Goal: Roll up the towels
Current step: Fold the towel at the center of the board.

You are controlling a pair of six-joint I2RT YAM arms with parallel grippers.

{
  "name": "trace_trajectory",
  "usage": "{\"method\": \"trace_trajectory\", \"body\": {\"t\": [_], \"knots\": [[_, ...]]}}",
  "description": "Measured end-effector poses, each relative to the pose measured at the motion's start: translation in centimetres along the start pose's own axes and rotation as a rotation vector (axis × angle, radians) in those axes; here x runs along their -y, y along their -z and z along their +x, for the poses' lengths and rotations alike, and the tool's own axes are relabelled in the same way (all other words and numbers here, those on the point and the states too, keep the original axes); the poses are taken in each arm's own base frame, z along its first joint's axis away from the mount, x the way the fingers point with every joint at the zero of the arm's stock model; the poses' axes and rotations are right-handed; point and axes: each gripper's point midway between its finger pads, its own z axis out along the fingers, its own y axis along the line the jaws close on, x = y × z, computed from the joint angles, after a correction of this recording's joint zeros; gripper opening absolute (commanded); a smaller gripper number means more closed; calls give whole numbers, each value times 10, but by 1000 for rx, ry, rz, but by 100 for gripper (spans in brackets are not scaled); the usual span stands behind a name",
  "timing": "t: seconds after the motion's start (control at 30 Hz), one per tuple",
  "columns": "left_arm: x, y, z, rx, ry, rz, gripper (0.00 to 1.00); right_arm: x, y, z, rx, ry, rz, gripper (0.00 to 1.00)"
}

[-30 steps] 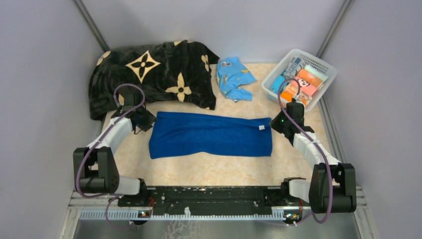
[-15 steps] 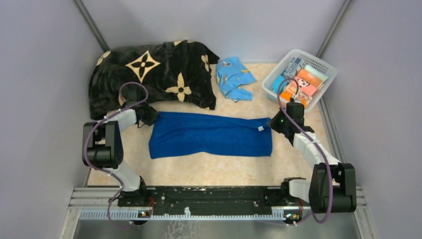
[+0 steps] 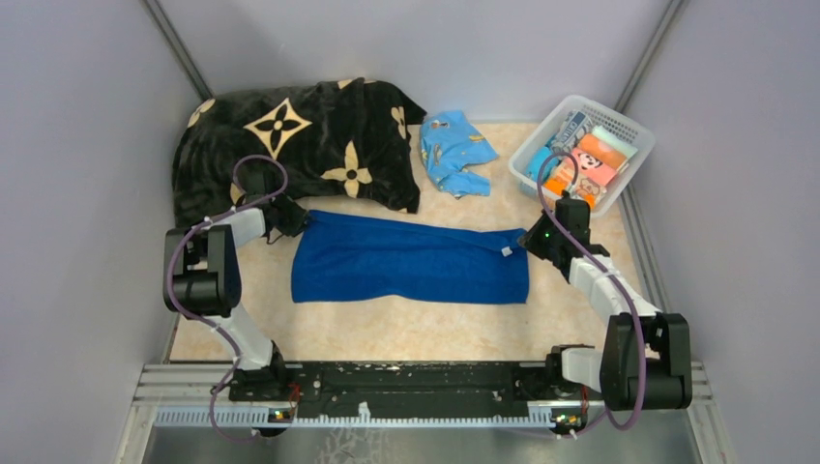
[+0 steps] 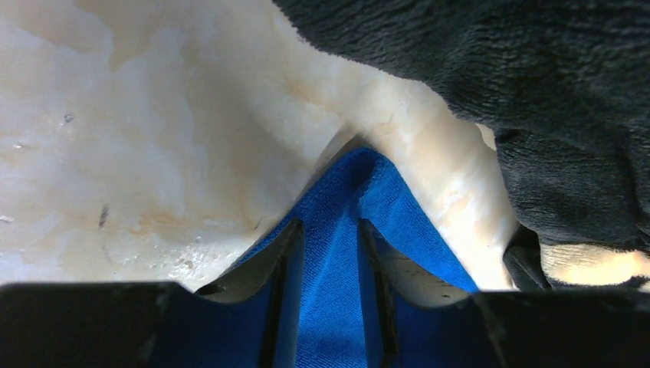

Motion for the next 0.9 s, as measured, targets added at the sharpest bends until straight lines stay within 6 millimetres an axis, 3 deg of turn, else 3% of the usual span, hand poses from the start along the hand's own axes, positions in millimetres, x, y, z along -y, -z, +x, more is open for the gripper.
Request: {"method": "trace_trajectory", "body": {"t": [0.43,0.67,0.9], "knots": [[13,0,-7,11,-14,48,37,1,-3,4,-19,-2,-2,0],[13,-13,-9,-5,-14,33,35,0,-3,4,-19,-2,-6,0],[14,-16,-10,-8,-24,32,22,0,-3,4,-20,-2,-6,0]]}}
